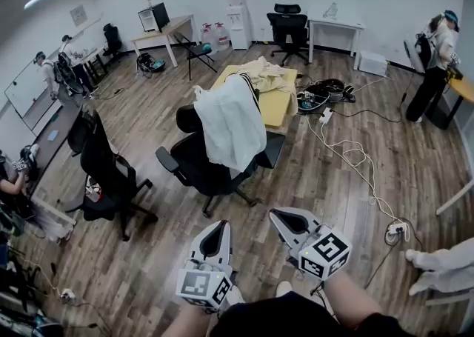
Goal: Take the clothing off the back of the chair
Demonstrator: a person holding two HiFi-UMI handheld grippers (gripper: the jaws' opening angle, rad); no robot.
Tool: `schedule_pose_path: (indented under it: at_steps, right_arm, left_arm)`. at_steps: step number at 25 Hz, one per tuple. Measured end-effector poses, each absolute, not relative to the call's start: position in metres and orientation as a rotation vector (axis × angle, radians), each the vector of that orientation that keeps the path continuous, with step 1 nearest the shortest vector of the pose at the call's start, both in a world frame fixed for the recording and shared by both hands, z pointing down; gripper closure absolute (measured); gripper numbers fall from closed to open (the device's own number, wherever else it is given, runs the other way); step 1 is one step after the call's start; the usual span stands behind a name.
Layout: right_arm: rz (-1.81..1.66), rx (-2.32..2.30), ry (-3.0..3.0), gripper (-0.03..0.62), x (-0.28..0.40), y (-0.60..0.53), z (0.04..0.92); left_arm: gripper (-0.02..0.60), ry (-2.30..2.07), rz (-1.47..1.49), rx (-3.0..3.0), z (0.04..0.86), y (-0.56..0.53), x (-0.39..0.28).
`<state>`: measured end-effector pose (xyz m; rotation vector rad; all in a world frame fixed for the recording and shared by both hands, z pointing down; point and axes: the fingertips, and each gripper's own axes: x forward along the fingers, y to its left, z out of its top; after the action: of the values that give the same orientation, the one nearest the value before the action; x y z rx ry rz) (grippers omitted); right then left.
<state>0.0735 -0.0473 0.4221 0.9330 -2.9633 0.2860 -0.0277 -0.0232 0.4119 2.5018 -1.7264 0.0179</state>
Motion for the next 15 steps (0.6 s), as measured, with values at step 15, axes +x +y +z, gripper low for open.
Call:
schedule_pose_path:
  at_steps: [15]
  right_arm:
    - [0.269,0.800,-2.986,0.582,0.098,-0.065,0.425]
  left_arm:
    - [0.563,-1.832,0.041,2.412,0.418,-0.025,-0.002]
